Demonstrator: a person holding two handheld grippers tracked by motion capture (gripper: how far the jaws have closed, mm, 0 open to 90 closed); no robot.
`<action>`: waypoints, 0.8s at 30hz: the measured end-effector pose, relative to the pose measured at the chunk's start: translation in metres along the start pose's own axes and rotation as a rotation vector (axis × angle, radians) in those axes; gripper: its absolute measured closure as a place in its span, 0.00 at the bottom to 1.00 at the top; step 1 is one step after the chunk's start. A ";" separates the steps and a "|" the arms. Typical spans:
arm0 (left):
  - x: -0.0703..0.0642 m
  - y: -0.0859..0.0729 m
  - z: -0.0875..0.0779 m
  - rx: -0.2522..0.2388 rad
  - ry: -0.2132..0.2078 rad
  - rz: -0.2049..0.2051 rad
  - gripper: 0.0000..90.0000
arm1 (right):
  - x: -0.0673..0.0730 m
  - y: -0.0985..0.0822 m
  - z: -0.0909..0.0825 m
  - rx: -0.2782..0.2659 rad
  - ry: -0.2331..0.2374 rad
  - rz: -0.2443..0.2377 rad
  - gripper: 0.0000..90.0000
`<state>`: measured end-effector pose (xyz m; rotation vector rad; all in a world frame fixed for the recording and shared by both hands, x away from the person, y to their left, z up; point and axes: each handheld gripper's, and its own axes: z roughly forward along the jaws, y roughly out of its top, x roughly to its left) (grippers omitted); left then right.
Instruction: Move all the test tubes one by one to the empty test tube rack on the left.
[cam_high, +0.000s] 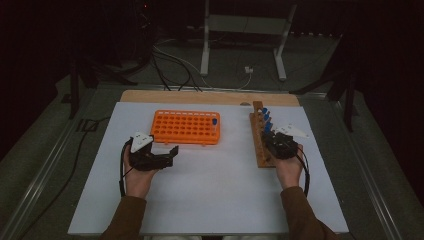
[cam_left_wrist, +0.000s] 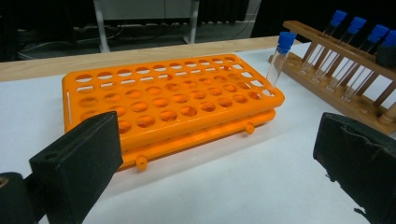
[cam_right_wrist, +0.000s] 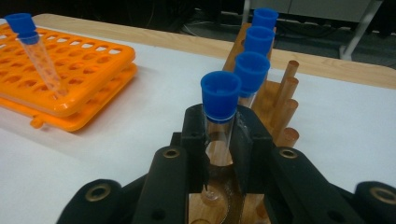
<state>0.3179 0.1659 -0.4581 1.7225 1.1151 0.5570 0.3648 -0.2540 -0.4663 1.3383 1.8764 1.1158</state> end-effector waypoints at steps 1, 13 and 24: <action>0.000 0.000 0.000 0.001 -0.001 0.002 0.02 | -0.001 0.000 0.000 0.000 0.000 0.006 0.86; 0.000 0.001 -0.001 -0.012 -0.016 -0.013 0.02 | -0.001 0.004 -0.005 -0.029 0.012 0.011 0.86; -0.003 0.001 0.001 -0.054 -0.076 -0.012 0.06 | -0.006 0.018 -0.021 -0.070 0.024 0.010 0.86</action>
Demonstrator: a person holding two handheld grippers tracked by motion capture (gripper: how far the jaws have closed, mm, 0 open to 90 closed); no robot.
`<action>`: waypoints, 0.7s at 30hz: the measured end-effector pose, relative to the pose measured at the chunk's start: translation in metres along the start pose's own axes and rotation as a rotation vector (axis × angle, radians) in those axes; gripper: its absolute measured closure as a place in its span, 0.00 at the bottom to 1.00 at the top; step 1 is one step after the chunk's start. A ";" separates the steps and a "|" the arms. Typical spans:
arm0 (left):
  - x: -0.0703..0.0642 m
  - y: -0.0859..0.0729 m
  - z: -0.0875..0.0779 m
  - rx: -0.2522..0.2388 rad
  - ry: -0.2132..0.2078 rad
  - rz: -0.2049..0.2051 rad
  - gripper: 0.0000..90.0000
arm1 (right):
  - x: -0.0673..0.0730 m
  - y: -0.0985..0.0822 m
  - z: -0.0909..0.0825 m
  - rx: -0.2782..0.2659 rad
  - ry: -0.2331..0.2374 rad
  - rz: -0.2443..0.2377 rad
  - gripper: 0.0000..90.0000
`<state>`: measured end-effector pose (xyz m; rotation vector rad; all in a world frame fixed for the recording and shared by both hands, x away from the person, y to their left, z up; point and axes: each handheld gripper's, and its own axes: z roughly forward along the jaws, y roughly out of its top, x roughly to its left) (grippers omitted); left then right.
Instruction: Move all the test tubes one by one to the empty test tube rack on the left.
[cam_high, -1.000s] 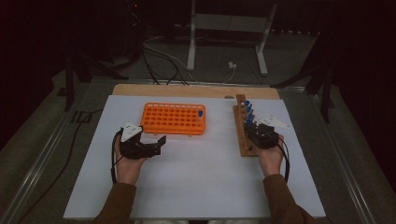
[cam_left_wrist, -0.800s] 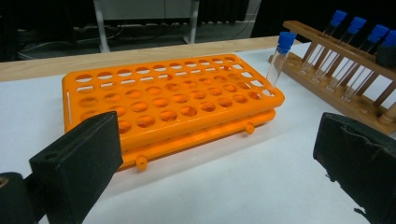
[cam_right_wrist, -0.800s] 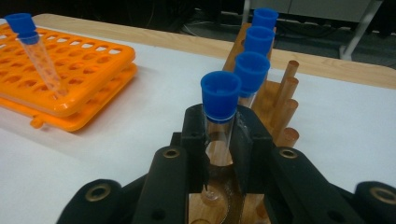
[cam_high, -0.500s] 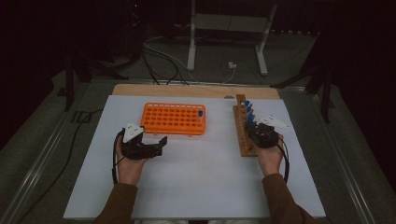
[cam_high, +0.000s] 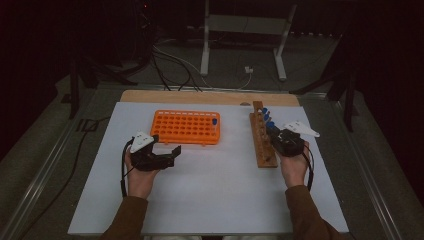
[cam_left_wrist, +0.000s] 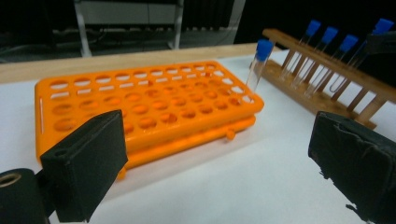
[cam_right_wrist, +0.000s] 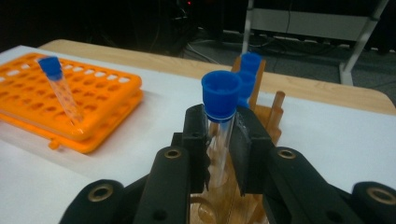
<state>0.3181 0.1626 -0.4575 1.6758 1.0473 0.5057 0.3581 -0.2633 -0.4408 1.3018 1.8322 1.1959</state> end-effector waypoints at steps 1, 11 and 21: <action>0.000 0.000 0.000 -0.008 -0.002 0.006 0.06 | -0.001 0.002 -0.001 -0.005 0.003 -0.002 0.86; -0.009 0.006 0.005 0.039 0.016 0.015 0.05 | -0.002 0.017 -0.015 -0.037 0.025 -0.010 0.86; -0.030 0.018 0.024 0.038 -0.006 0.060 0.01 | 0.006 0.028 -0.024 -0.052 0.070 -0.042 0.86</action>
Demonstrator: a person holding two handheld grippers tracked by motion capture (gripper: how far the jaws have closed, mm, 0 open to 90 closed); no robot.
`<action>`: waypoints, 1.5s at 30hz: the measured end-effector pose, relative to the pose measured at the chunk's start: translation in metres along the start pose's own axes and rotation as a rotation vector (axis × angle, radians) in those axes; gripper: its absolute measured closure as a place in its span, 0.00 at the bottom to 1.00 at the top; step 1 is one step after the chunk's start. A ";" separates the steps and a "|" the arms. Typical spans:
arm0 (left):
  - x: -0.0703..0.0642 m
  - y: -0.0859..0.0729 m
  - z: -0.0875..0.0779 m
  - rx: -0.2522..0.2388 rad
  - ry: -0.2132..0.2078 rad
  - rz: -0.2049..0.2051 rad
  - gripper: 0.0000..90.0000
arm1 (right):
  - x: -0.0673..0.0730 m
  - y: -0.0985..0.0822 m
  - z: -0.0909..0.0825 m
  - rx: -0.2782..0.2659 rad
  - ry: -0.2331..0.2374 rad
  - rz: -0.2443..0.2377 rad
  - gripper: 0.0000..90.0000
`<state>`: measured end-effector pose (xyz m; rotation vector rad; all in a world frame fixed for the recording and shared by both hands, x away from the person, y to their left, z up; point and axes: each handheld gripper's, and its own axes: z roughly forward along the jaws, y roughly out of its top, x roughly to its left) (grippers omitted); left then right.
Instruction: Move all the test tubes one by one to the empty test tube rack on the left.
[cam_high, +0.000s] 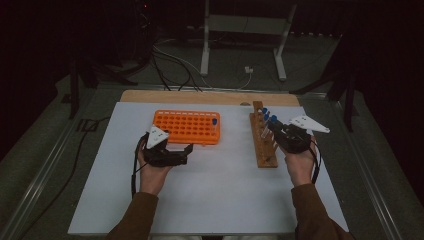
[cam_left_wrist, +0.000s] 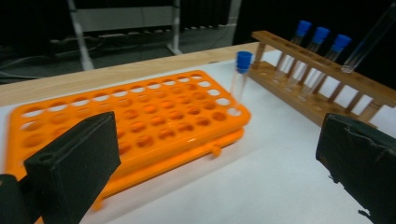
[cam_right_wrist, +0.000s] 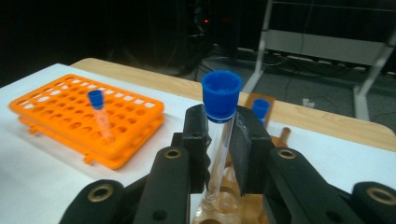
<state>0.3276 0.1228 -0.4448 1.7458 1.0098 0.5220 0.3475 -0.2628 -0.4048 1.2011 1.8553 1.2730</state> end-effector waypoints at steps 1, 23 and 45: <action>-0.002 0.001 0.003 0.006 -0.002 0.005 0.01 | 0.002 0.000 0.000 0.002 0.006 -0.005 0.86; -0.045 0.010 0.054 0.014 -0.154 0.056 0.15 | 0.056 -0.002 0.023 0.049 0.181 -0.075 0.86; -0.074 0.016 0.075 -0.003 -0.179 0.162 0.68 | 0.083 0.002 0.037 0.067 0.278 -0.069 0.86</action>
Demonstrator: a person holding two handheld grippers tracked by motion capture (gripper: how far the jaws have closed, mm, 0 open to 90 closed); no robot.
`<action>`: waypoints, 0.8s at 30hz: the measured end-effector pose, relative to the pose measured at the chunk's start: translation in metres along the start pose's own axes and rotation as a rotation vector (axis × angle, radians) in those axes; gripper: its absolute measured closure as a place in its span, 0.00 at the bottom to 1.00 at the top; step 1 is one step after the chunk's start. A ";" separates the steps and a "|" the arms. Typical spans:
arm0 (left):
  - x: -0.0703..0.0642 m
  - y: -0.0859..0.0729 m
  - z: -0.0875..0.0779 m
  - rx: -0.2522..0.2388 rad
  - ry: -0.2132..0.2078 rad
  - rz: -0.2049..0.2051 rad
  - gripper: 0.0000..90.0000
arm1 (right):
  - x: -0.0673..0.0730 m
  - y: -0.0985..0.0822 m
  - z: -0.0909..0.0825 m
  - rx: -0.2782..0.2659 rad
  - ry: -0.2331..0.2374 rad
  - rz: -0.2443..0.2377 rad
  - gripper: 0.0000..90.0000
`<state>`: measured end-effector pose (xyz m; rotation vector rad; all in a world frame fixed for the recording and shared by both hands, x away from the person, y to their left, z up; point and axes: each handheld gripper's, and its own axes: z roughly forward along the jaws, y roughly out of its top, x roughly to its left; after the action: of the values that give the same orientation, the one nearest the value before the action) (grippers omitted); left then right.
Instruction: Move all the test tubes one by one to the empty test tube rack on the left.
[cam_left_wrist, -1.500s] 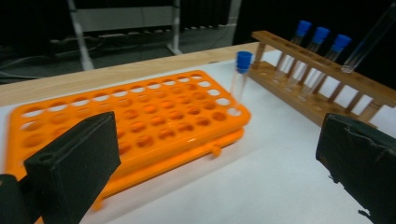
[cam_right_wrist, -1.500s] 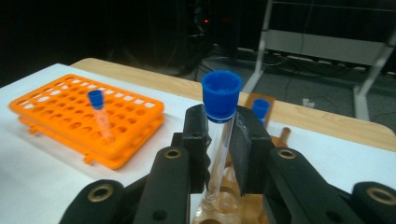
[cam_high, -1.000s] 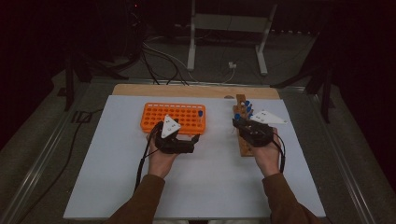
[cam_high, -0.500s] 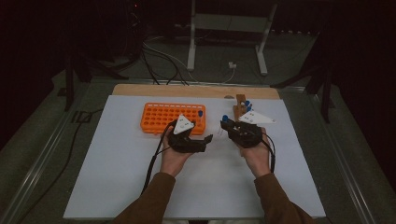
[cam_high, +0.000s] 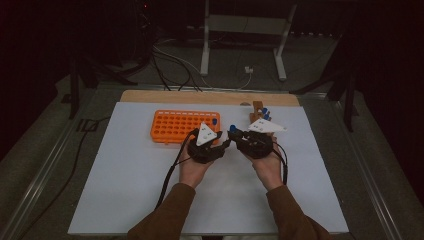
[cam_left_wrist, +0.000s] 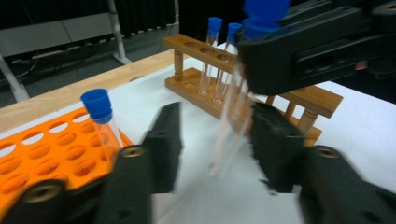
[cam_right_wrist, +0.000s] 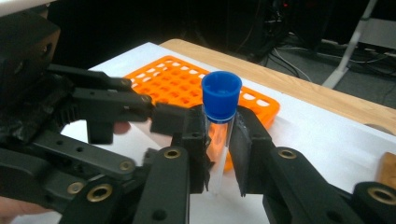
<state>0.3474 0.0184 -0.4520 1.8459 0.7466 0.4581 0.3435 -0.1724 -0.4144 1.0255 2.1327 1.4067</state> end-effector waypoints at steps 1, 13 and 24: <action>-0.001 0.000 0.000 0.002 0.004 0.013 0.70 | 0.000 0.000 0.001 -0.001 0.007 0.007 0.86; -0.005 0.001 0.000 -0.018 -0.004 0.052 0.87 | 0.001 0.000 0.002 0.001 0.025 0.020 0.86; 0.013 0.002 -0.007 -0.037 0.024 0.023 0.87 | -0.005 -0.002 -0.008 0.009 -0.014 0.025 0.21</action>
<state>0.3530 0.0310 -0.4478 1.8188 0.7291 0.5060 0.3407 -0.1814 -0.4134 1.0660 2.1246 1.3985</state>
